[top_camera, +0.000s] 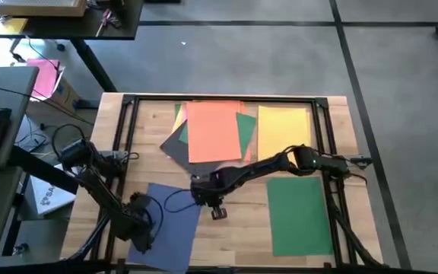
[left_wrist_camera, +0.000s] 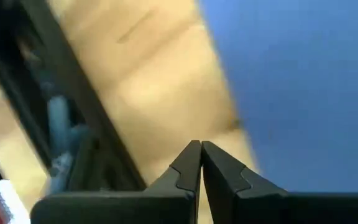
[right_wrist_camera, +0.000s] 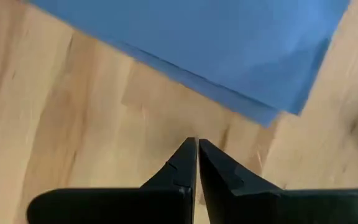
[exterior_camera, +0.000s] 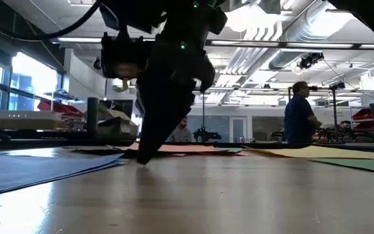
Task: Organize paper
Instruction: Adjust the bottom left violet paper
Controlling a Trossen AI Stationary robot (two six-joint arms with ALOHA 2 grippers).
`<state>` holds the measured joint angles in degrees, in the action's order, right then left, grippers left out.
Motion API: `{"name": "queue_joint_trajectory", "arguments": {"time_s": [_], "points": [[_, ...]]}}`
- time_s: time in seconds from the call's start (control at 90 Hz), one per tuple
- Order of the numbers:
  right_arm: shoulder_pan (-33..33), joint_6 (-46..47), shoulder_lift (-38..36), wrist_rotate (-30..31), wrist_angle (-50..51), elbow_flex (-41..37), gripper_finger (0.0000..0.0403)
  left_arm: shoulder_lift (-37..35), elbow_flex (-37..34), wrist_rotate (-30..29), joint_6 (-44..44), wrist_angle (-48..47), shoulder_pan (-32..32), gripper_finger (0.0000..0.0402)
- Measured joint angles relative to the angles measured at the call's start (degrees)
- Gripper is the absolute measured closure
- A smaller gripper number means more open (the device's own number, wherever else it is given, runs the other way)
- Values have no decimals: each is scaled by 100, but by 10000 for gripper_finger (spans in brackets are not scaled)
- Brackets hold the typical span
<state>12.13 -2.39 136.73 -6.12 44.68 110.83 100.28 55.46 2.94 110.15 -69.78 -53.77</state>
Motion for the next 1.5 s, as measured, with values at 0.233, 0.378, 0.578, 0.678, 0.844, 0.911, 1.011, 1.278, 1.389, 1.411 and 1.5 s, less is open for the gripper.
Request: {"name": "queue_joint_trajectory", "arguments": {"time_s": [0.233,0.378,0.578,0.678,0.844,0.911,1.011,1.278,1.389,1.411,1.5], "points": [[58,382,33,274,-109,-1,403,-68,-552,-440,-378,830,431,401],[78,450,90,421,-159,0,403,-86,-682,-504,-609,773,666,401],[59,500,116,492,-293,-8,403,-71,-790,-1160,-998,656,887,401],[12,502,149,570,-374,-11,403,-65,-807,-1627,-1093,689,956,401],[-84,500,197,555,-552,-9,403,-60,-808,-2351,-1181,898,1037,401],[-106,495,203,570,-639,-9,403,-60,-808,-2448,-1185,1013,1064,401],[-110,448,207,627,-682,-9,403,-60,-804,-2393,-1237,1039,1112,401],[-112,430,154,491,-375,20,403,-71,-793,-2182,-1192,975,1118,401],[-119,430,140,487,-232,22,403,-75,-788,-2069,-1173,964,1118,401],[-119,430,139,487,-200,22,403,-75,-787,-2045,-1157,960,1118,401],[-121,430,132,479,-126,23,403,-77,-784,-1977,-1122,948,1116,401]]}}
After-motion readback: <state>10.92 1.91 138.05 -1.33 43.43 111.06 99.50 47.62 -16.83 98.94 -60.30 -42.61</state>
